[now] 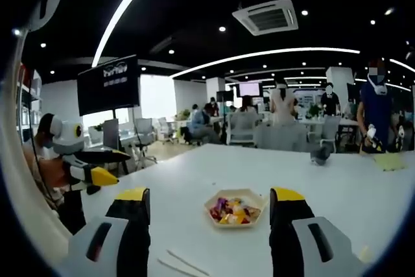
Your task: Place the target food into the container with the food tongs after gripping and lifting it, then release it inside without dropping or visibly crushing the food.
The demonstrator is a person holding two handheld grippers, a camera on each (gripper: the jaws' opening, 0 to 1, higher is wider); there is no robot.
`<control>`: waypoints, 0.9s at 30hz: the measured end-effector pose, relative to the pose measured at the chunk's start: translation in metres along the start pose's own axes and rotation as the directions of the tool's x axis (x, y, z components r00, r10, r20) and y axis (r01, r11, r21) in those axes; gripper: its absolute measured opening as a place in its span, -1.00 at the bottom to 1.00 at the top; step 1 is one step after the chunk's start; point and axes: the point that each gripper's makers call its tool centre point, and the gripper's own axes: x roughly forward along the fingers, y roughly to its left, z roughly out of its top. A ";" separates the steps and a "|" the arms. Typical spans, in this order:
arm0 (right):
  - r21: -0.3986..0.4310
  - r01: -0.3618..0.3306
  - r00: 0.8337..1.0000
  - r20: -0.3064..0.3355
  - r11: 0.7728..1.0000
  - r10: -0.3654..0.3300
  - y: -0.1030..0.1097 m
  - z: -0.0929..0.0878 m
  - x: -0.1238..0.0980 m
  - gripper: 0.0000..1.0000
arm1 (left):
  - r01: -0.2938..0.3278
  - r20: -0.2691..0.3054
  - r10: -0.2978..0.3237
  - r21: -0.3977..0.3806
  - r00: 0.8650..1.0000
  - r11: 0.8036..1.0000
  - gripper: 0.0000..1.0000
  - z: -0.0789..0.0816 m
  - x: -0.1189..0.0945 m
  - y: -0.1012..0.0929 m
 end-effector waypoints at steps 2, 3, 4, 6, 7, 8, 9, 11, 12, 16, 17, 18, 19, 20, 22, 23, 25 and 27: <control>0.003 -0.004 1.000 0.024 1.000 0.004 0.001 0.006 0.001 0.56 | -0.002 0.014 0.002 -0.003 1.000 1.000 0.76 0.004 -0.001 0.000; 0.003 -0.005 1.000 0.030 1.000 0.005 0.002 0.007 0.001 0.56 | -0.003 0.020 0.003 -0.005 1.000 1.000 0.78 0.005 -0.001 0.001; 0.003 -0.009 0.999 0.035 1.000 0.009 0.002 0.008 0.001 0.57 | -0.003 0.021 0.003 -0.005 1.000 1.000 0.79 0.006 -0.001 0.001; 0.009 -0.012 0.999 0.044 1.000 0.012 0.003 0.010 0.002 0.59 | -0.008 0.032 0.008 -0.008 0.999 1.000 0.82 0.008 -0.001 0.001; 0.011 -0.013 0.999 0.045 1.000 0.012 0.003 0.010 0.002 0.60 | -0.008 0.036 0.008 -0.008 0.999 1.000 0.85 0.009 -0.002 0.001; 0.013 -0.014 0.999 0.046 1.000 0.013 0.003 0.009 0.002 0.60 | -0.008 0.038 0.008 -0.007 0.999 1.000 0.87 0.009 -0.002 0.001; 0.011 -0.013 0.999 0.048 1.000 0.013 0.002 0.009 0.001 0.61 | -0.008 0.039 0.008 -0.006 0.999 1.000 0.88 0.009 -0.002 0.001; 0.002 -0.006 0.998 0.056 1.000 0.006 0.001 0.009 0.000 0.67 | -0.010 0.045 0.010 0.000 0.999 1.000 0.92 0.010 -0.003 0.001; 0.006 -0.003 0.998 0.066 1.000 0.003 0.000 0.010 -0.001 0.69 | -0.013 0.046 0.013 0.002 0.999 1.000 0.94 0.010 -0.003 0.001; 0.014 0.010 0.996 0.087 1.000 -0.011 -0.005 0.009 -0.004 0.77 | -0.023 0.049 0.023 -0.003 0.999 1.000 0.97 0.007 -0.006 0.003; 0.018 0.015 0.996 0.091 1.000 -0.016 -0.006 0.009 -0.004 0.78 | -0.025 0.049 0.025 -0.002 0.998 1.000 0.99 0.006 -0.006 0.003; 0.021 0.017 0.996 0.091 1.000 -0.019 -0.007 0.009 -0.004 0.79 | -0.025 0.049 0.026 -0.004 0.998 1.000 0.98 0.004 -0.007 0.003; 0.022 0.016 0.995 0.094 1.000 -0.018 -0.007 0.009 -0.004 0.80 | -0.026 0.046 0.027 -0.005 0.999 1.000 0.98 0.003 -0.007 0.004; 0.022 0.016 0.995 0.096 1.000 -0.018 -0.007 0.009 -0.004 0.81 | -0.028 0.044 0.028 -0.005 0.999 1.000 0.98 0.002 -0.008 0.004; 0.007 0.018 0.994 0.103 1.000 -0.019 -0.007 0.008 -0.004 0.84 | -0.028 0.049 0.028 0.006 0.998 1.000 0.99 -0.001 -0.009 0.004; 0.000 0.016 0.995 0.099 1.000 -0.016 -0.007 0.006 -0.003 0.84 | -0.027 0.061 0.026 0.011 0.998 1.000 0.99 -0.001 -0.009 0.004; -0.003 0.016 0.996 0.091 1.000 -0.015 -0.005 0.003 -0.001 0.84 | -0.026 0.065 0.026 0.010 0.998 1.000 0.99 -0.002 -0.011 0.005; 0.000 0.018 0.996 0.086 1.000 -0.018 -0.005 0.001 -0.001 0.84 | -0.025 0.065 0.024 0.017 0.998 1.000 0.99 -0.002 -0.012 0.004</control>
